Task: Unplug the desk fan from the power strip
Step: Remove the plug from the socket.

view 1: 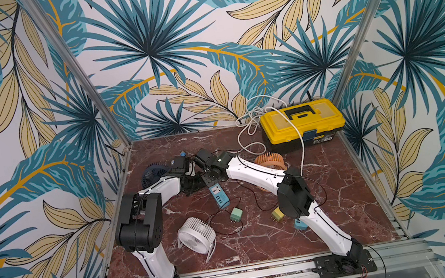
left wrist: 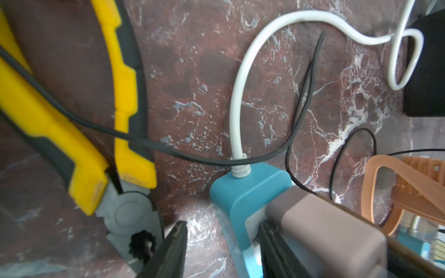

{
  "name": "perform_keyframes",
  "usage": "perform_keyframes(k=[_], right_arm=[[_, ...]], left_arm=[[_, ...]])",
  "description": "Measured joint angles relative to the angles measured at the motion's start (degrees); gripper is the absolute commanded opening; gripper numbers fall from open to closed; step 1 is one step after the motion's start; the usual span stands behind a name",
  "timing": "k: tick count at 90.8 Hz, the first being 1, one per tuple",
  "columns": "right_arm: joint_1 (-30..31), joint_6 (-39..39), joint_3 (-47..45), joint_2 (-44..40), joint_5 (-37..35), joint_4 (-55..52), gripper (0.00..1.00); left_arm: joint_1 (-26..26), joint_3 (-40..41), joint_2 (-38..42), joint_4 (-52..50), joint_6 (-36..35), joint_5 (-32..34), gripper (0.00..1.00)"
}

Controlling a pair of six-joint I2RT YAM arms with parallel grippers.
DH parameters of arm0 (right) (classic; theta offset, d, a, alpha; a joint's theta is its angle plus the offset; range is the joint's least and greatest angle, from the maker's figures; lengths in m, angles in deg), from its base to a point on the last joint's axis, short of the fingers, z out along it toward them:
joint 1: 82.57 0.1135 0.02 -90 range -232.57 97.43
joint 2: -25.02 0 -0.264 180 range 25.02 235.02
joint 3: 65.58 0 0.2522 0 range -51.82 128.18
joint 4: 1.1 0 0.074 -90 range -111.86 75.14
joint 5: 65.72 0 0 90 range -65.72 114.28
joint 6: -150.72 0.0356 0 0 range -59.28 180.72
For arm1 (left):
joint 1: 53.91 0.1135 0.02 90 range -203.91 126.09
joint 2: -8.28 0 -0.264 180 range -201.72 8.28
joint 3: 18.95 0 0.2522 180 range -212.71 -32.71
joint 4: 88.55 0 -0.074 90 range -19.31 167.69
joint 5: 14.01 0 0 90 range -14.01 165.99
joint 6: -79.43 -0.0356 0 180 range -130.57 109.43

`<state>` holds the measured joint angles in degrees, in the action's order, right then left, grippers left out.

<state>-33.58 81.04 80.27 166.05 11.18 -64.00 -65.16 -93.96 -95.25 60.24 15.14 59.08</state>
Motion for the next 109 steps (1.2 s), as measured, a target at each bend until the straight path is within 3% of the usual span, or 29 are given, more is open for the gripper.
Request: perform_keyframes(k=[30,80,109], right_arm=[[-1.4,1.53,-0.63,-0.52,3.58,0.39,0.1],[-0.85,0.83,-7.43,-4.24,0.96,3.98,0.08],[-2.45,2.99,-7.72,-4.52,6.08,4.24,0.09]], left_arm=[[-1.38,-1.79,-0.11,-2.86,-2.64,4.26,0.51],[-1.84,-2.78,-0.85,-3.8,-3.43,3.28,0.51],[-1.84,-2.89,-0.9,-3.87,-3.45,3.19,0.51]])
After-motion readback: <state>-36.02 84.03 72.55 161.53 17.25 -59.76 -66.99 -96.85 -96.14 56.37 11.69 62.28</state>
